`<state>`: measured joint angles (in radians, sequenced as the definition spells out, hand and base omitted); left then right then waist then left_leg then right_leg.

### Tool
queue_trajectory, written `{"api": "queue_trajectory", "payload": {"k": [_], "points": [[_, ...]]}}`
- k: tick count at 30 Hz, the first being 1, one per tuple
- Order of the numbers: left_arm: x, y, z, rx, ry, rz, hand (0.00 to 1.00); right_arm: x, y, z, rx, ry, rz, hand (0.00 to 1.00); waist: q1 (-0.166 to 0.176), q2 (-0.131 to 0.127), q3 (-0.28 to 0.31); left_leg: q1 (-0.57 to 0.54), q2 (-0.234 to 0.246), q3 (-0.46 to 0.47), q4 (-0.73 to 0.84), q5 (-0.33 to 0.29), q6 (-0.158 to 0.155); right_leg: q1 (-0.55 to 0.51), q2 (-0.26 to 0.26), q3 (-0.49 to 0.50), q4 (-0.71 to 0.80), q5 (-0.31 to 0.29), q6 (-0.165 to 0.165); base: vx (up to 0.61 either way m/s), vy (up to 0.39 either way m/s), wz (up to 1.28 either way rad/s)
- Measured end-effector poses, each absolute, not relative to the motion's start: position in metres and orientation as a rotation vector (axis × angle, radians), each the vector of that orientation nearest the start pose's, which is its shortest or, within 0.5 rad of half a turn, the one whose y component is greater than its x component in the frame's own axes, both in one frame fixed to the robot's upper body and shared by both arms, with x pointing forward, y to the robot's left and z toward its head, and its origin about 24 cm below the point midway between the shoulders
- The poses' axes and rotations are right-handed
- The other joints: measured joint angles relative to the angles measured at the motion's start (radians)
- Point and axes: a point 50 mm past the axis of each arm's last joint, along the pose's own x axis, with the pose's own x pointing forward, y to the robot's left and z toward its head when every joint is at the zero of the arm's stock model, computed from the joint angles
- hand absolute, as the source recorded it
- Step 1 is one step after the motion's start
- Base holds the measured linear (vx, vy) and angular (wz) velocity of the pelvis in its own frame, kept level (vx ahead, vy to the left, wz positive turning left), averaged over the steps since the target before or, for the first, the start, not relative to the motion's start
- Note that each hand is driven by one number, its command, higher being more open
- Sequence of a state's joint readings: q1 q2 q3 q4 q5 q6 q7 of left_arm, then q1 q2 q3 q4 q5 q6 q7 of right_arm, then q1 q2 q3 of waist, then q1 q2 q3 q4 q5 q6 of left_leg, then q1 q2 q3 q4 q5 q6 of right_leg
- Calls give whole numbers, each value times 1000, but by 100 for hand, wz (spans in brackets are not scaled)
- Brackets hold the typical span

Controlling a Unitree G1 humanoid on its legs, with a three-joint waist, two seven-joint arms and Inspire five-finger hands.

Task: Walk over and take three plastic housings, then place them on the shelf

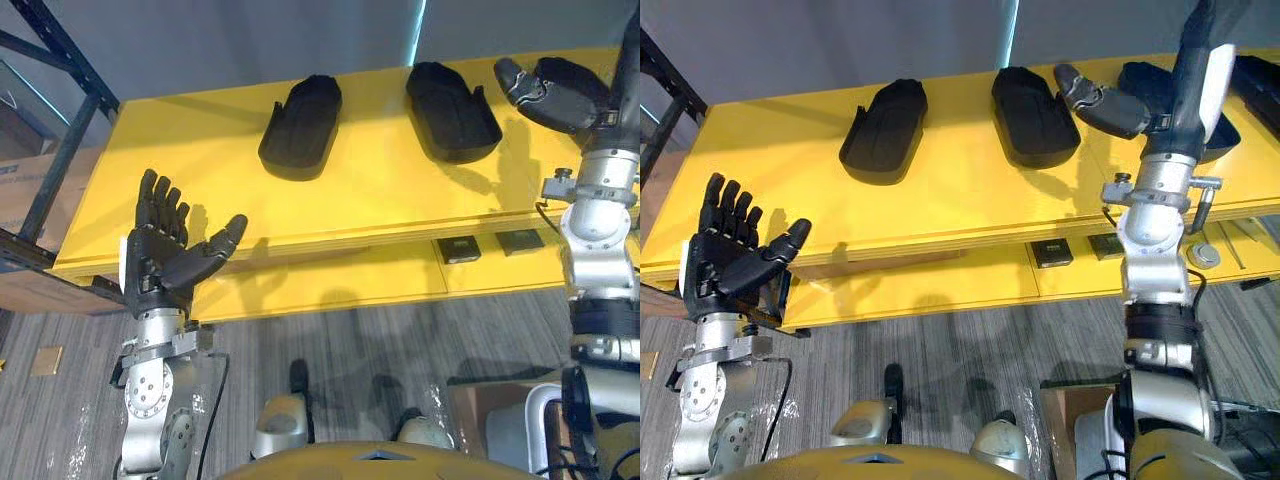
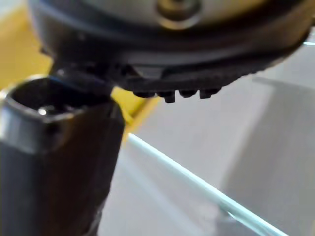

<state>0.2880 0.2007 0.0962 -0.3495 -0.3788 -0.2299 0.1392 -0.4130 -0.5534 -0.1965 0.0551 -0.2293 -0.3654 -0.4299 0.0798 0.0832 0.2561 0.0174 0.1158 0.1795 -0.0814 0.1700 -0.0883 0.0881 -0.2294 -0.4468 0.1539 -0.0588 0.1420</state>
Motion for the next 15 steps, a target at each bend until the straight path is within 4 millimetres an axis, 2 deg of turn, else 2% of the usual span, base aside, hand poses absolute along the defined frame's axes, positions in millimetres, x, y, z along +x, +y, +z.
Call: {"api": "queue_trajectory", "payload": {"k": [2, 3, 4, 7, 11, 15], "points": [[199, 228, 89, -115, -277, 272, 100, 257, -238, 223, -598, -990, -452, 100, -15, -2, -17, 7, 1, 21, 0, -6, 1, -2, -1, 20, 0, 2, 1, 35, -18, -26], [202, 230, 88, -95, -261, 281, 100, 251, -235, 220, -596, -1001, -431, 100, -26, -4, -23, 8, 0, 24, 0, -7, 2, -3, -2, 24, -1, 2, 2, 35, -5, -30], [208, 238, 84, -77, -232, 313, 100, 241, -230, 212, -590, -999, -391, 100, -49, -11, -36, 9, -1, 38, 0, -9, 3, -13, -3, 40, -1, 5, 3, 2, 2, -22], [217, 246, 78, -63, -182, 334, 100, 235, -235, 196, -626, -902, -345, 100, -82, -19, -42, 16, 3, 68, -1, -14, 3, -26, 0, 69, -7, 13, 0, -34, 1, -35], [227, 257, 69, -17, -98, 310, 100, 229, -242, 170, -640, -738, -246, 100, -101, -7, -49, 14, 7, 114, -1, -24, 0, -57, 7, 115, -19, 29, -6, -39, 13, -33], [240, 286, 59, 28, -22, 380, 100, 225, -245, 156, -605, -639, -187, 100, -115, 3, -54, 9, 13, 150, -1, -23, 2, -90, 13, 153, -15, 39, -6, -7, -2, -26]]}}
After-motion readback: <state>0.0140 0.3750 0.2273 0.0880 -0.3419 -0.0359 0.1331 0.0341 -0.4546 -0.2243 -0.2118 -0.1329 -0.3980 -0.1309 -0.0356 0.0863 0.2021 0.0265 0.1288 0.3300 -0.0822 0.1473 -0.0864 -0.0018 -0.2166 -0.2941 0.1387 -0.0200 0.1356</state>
